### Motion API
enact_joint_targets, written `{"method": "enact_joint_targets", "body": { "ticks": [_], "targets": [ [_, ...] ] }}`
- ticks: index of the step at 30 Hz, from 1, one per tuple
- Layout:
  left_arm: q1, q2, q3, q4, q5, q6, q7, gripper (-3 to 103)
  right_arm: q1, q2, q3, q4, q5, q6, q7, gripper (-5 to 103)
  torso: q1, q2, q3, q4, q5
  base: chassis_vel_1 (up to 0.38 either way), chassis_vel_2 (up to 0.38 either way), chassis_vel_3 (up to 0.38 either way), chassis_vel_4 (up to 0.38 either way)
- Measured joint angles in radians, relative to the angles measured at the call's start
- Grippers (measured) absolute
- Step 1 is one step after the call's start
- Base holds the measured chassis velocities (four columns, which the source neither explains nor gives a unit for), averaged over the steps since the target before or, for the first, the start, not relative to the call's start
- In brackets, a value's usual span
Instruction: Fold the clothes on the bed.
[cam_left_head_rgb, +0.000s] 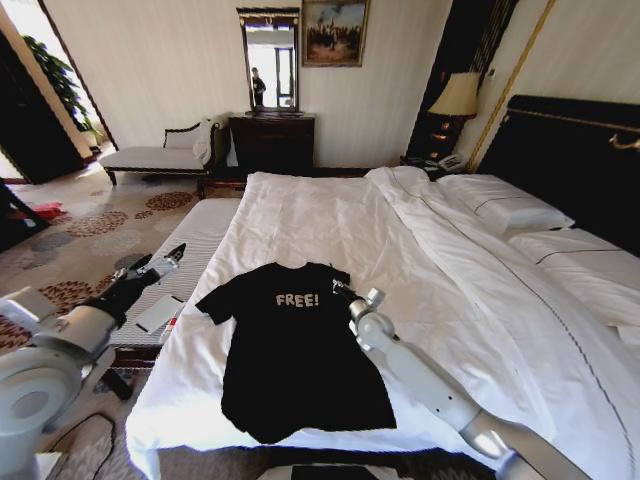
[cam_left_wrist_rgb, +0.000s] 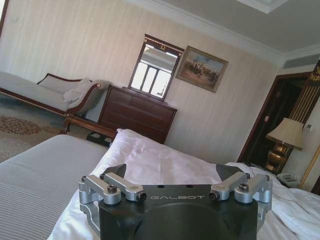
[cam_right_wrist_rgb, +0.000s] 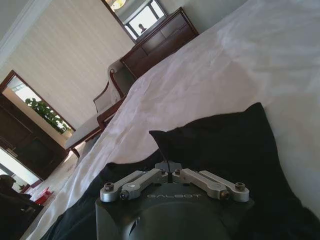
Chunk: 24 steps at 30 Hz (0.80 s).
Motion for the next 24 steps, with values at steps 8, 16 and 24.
{"method": "enact_joint_targets", "body": {
  "ticks": [8, 16, 24],
  "targets": [
    [-0.016, -0.012, 0.058, 0.039, 0.038, -0.005, 0.0, 100, -0.038, 0.022, -0.016, -0.019, -0.071, 0.003, -0.018, -3, 0.0, 0.0, 0.0, -0.0002, 0.0001, 0.0, 0.0, 0.0, 0.0],
    [-0.036, -0.053, 0.121, 0.125, 0.012, 0.021, -0.047, 100, -0.061, 0.001, 0.032, 0.011, -0.11, 0.024, -0.067, 18, 0.0, 0.0, 0.0, -0.0002, 0.0001, 0.0, 0.0, 0.0, 0.0],
    [-0.078, -0.114, 0.175, 0.319, -0.109, 0.066, -0.075, 100, -0.124, -0.033, 0.18, 0.061, -0.177, 0.072, -0.169, 45, 0.0, 0.0, 0.0, -0.0002, 0.0002, 0.0, 0.0, 0.0, 0.0]
  ]
}}
